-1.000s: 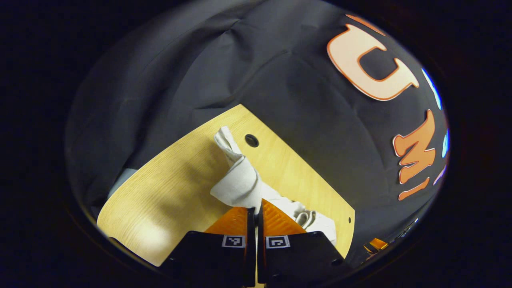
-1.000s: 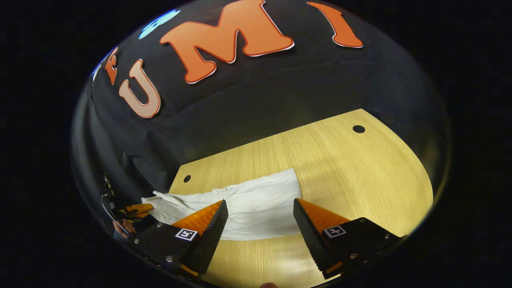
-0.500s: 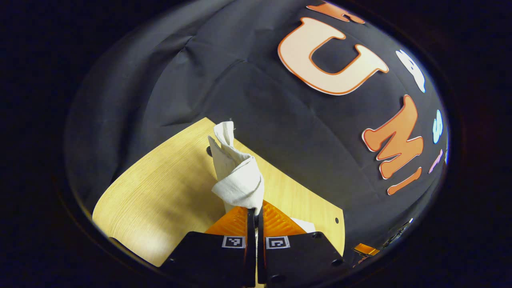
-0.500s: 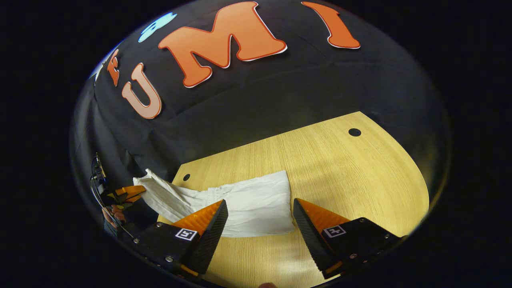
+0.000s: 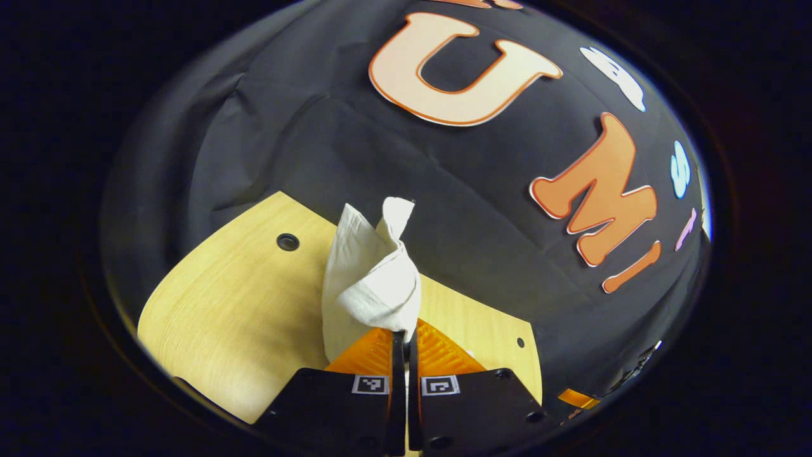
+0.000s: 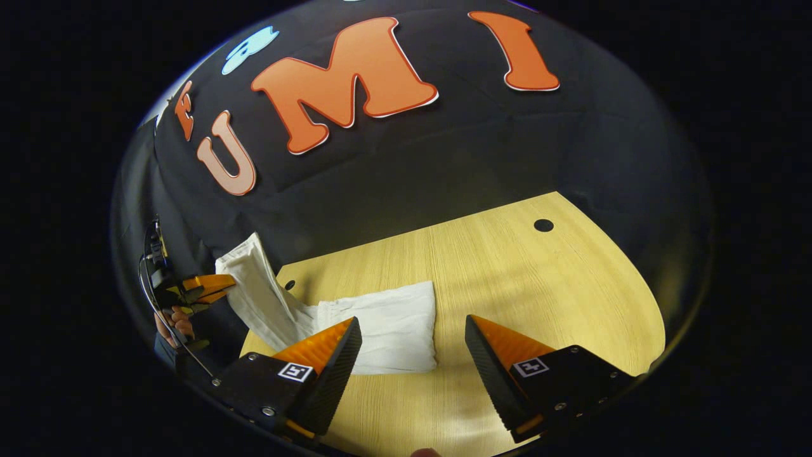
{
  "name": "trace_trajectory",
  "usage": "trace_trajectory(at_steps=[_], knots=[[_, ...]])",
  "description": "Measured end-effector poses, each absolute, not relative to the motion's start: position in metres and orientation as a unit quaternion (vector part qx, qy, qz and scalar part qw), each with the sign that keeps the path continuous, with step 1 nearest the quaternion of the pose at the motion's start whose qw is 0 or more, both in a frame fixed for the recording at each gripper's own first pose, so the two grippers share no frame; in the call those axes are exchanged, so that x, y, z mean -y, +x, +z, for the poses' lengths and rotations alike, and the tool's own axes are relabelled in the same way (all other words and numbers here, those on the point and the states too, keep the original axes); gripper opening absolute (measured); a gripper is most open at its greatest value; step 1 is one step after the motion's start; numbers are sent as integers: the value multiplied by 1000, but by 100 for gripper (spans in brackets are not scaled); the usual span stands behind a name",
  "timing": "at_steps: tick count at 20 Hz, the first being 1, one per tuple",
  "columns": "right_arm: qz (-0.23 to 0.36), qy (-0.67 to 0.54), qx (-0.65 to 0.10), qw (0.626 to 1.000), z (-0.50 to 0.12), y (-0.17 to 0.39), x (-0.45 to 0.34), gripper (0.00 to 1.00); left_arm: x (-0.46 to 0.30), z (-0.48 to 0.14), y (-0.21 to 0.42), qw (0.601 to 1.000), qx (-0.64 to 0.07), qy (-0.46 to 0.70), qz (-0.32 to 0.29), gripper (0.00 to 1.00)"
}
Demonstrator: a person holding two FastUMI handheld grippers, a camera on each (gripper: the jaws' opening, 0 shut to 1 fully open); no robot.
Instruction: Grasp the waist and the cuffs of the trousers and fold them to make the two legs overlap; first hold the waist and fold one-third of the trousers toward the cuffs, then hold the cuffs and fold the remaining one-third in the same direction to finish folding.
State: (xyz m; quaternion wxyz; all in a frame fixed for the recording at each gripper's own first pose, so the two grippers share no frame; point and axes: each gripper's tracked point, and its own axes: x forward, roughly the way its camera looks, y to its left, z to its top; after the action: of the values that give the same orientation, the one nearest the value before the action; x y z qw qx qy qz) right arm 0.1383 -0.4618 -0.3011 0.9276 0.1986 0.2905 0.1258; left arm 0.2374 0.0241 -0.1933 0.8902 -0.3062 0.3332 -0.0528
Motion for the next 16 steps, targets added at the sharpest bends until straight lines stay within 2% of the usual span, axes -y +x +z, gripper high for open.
trace_trajectory(at_steps=[16], knots=[[111, 207, -287, 929, -320, 124, 549, 98, 175, -199, 233, 879, -367, -270, -137, 5]])
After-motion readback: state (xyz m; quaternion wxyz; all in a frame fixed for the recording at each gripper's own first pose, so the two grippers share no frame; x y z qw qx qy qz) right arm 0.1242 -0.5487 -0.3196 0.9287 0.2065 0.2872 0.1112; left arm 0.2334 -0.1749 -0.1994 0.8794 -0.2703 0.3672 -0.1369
